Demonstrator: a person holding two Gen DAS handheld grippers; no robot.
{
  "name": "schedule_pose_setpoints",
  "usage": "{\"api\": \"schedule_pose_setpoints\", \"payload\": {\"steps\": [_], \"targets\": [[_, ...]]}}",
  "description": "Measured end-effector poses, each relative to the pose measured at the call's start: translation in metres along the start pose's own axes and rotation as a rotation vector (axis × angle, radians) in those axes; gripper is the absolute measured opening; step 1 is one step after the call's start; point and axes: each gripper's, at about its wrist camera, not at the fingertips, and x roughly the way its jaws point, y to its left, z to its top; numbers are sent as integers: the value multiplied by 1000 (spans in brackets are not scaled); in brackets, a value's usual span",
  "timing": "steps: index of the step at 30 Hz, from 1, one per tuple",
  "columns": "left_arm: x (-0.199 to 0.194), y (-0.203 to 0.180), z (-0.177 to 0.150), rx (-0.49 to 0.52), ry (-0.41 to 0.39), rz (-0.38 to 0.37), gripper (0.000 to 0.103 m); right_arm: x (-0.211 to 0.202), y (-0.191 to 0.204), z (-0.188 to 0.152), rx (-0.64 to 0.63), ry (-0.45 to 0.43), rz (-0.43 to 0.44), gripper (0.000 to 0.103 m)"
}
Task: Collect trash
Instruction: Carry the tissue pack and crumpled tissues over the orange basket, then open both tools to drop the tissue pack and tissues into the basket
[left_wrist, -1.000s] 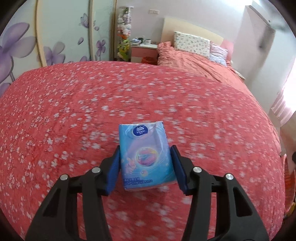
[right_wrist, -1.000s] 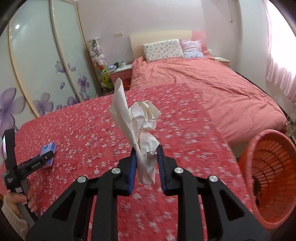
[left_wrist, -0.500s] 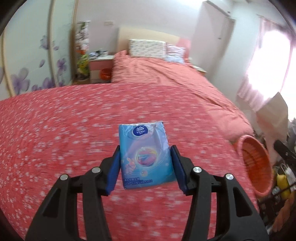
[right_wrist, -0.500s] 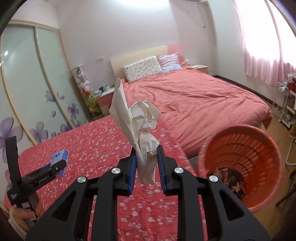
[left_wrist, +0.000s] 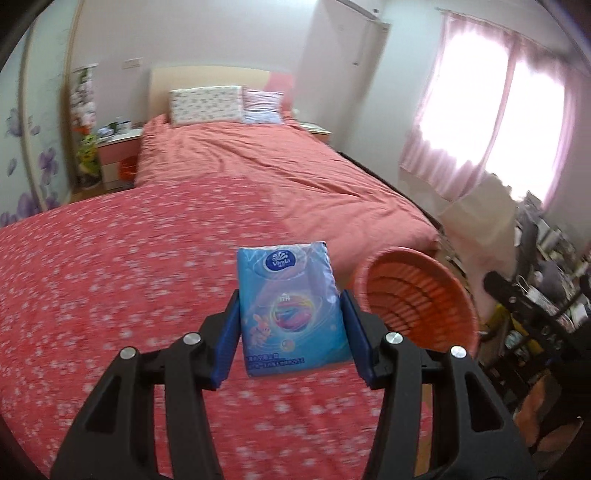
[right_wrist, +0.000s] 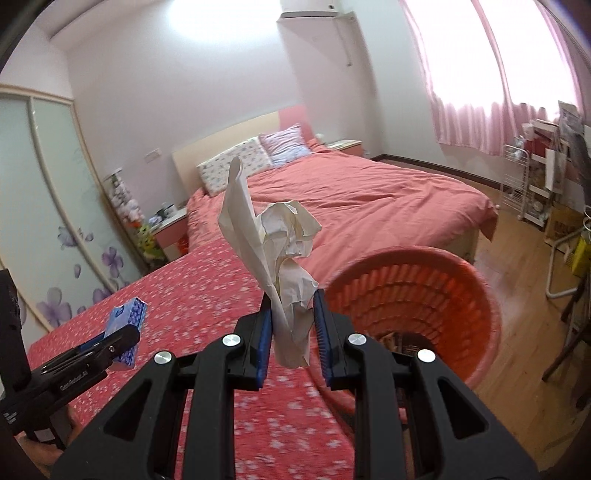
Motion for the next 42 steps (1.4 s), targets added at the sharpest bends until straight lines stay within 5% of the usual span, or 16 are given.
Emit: {"api": "schedule_pose_setpoints", "payload": {"steps": [12, 24, 34, 42], "targets": [[46, -82, -3, 97, 58, -121, 51, 4, -50, 0, 86, -7, -69, 22], [99, -126, -3, 150, 124, -187, 53, 19, -86, 4, 177, 16, -90, 24], [133, -123, -11, 118, 187, -142, 63, 28, -101, -2, 230, 69, -79, 55], [94, -90, -14, 95, 123, -69, 75, -2, -80, -3, 135, -14, -127, 81]]}}
